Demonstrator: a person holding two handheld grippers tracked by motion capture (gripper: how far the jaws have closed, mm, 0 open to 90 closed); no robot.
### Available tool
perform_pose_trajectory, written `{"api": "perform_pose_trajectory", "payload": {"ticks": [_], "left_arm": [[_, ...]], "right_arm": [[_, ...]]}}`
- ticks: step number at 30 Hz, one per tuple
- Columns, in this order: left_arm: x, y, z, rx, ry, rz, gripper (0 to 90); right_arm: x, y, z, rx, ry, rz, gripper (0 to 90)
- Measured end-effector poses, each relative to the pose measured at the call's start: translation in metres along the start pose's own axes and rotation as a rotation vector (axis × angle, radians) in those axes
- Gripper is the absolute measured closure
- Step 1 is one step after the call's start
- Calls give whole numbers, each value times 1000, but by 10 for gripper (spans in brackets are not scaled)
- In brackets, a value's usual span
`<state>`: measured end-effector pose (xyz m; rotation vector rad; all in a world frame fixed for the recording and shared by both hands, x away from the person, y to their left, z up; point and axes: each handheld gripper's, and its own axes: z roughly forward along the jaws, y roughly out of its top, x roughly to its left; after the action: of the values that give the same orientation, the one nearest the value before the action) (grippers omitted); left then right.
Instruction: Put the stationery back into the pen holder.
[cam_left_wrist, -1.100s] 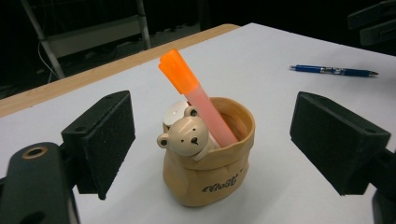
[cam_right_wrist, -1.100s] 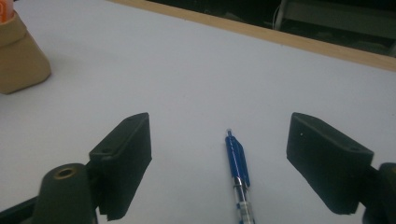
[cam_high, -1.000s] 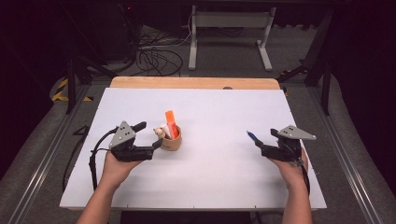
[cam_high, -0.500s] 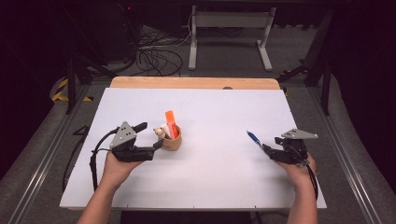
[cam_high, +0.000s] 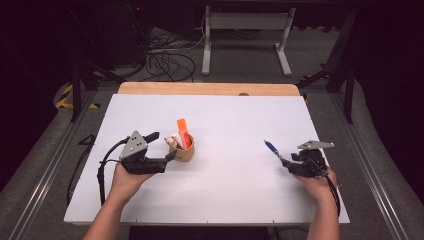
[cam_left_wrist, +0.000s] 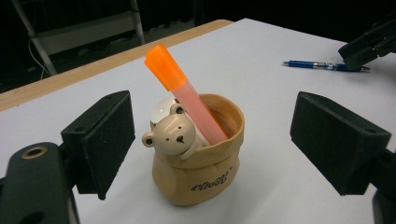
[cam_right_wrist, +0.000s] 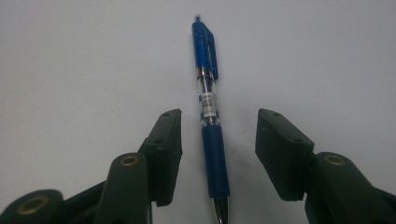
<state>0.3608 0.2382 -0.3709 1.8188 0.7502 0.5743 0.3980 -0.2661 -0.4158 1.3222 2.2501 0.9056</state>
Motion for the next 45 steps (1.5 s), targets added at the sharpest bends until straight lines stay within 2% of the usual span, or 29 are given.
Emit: {"api": "perform_pose_trajectory", "payload": {"ticks": [5, 9, 14, 22, 34, 37, 45], "left_arm": [[-2, 0, 0, 0, -9, 0, 146], [-2, 0, -1, -2, -10, -5, 146], [-2, 0, 0, 2, -9, 4, 146], [-2, -1, 1, 4, -15, -6, 145], [-3, -3, 4, 9, -30, -9, 146], [-3, -3, 4, 7, -31, -8, 147], [-4, -3, 4, 12, -30, 1, 147]], "right_arm": [[0, -2, 4, 25, -4, 8, 554], [0, -4, 5, 43, 0, -4, 579], [-1, -6, 4, 44, 5, -16, 610], [0, -8, 3, 46, 14, -32, 640], [3, -8, 3, 48, 23, -31, 737], [3, -8, 3, 48, 17, -41, 802], [5, -6, 3, 51, 15, -50, 810]]}}
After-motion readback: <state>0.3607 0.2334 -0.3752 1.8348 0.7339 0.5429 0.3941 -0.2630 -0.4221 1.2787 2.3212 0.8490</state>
